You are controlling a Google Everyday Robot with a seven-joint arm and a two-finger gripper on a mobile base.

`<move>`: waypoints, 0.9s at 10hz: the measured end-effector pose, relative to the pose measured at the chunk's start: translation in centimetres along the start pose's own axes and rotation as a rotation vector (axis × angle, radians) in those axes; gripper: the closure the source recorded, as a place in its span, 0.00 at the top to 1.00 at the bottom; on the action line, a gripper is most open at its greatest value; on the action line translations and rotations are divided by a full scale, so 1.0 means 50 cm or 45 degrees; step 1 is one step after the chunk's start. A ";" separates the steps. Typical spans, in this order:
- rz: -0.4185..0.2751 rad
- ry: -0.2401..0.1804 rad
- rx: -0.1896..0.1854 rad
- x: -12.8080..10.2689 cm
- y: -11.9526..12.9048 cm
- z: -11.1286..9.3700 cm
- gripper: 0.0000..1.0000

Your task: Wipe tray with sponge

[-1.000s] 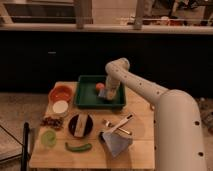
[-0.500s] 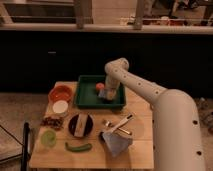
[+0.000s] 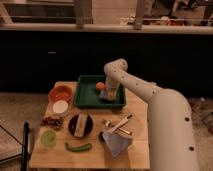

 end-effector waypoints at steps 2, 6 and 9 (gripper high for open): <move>-0.037 0.008 -0.020 -0.009 -0.001 0.010 0.06; -0.259 -0.009 -0.103 -0.048 0.051 0.014 0.06; -0.318 0.026 -0.147 -0.028 0.071 0.008 0.06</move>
